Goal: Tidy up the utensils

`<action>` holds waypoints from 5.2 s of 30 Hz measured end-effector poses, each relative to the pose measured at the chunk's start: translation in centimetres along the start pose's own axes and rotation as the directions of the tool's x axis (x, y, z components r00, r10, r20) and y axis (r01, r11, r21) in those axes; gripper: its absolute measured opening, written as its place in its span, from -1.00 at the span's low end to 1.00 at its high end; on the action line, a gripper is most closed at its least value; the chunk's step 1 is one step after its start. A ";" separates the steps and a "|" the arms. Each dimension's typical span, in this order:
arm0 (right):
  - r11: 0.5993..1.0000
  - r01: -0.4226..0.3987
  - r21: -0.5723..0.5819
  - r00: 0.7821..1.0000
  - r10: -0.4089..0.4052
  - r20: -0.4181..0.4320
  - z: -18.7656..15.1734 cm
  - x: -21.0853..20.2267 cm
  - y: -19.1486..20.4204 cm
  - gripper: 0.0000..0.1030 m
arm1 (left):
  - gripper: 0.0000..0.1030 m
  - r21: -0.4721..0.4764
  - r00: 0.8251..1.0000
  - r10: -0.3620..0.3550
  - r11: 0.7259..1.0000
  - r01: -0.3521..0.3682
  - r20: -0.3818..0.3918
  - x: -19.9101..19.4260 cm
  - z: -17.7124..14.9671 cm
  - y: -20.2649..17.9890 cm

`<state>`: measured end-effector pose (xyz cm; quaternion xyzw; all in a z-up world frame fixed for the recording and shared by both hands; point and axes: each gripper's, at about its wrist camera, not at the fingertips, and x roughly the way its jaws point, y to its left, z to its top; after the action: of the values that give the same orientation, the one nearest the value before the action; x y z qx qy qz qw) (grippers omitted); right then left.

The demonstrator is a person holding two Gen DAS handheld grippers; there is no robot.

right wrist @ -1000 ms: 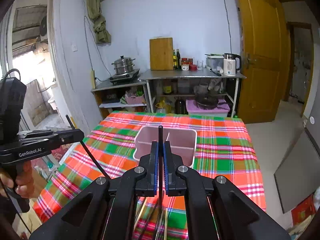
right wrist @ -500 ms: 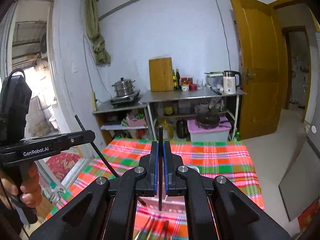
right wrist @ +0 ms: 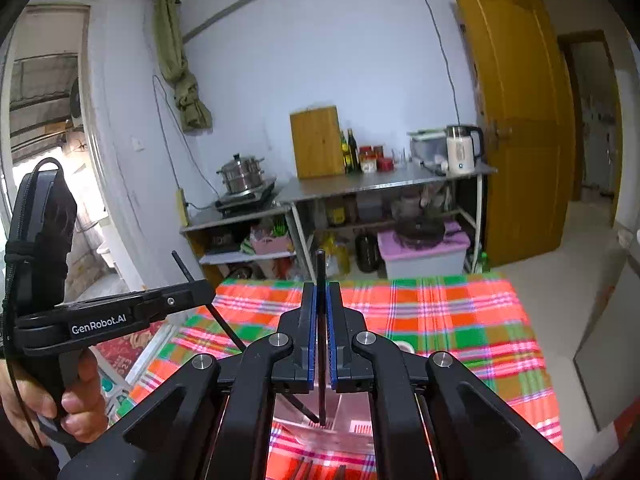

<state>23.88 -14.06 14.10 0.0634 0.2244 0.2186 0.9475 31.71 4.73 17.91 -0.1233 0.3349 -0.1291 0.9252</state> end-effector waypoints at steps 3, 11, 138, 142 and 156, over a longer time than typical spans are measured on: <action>1.000 -0.001 0.018 0.999 0.001 -0.036 -1.5 1.7 -0.7 -0.92 | -0.91 -0.024 0.999 0.006 1.000 -0.007 -0.034 2.0 -1.1 1.3; 0.999 -0.008 0.053 0.995 0.013 -0.102 -3.5 4.0 -2.2 -0.91 | -0.91 -0.042 0.997 0.018 0.999 -0.021 -0.079 4.1 -3.0 2.8; 0.994 0.101 0.032 0.839 -0.068 -0.540 -20.6 6.5 -6.2 -0.87 | -0.85 0.020 0.929 0.106 0.994 -0.105 -0.353 9.7 -21.2 5.1; 0.993 0.120 0.011 0.833 -0.095 -0.545 -20.3 7.3 -6.0 -0.87 | -0.85 0.023 0.926 0.124 0.992 -0.124 -0.357 10.2 -20.9 5.0; 0.996 0.087 0.013 0.857 -0.069 -0.510 -18.7 6.4 -4.4 -0.90 | -0.89 -0.021 0.943 0.089 0.995 -0.101 -0.319 8.6 -19.5 3.9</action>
<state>22.29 -14.79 -6.09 0.0111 0.4726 0.1851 0.8615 25.98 2.85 -2.89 -0.1016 0.4874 -0.0964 0.8618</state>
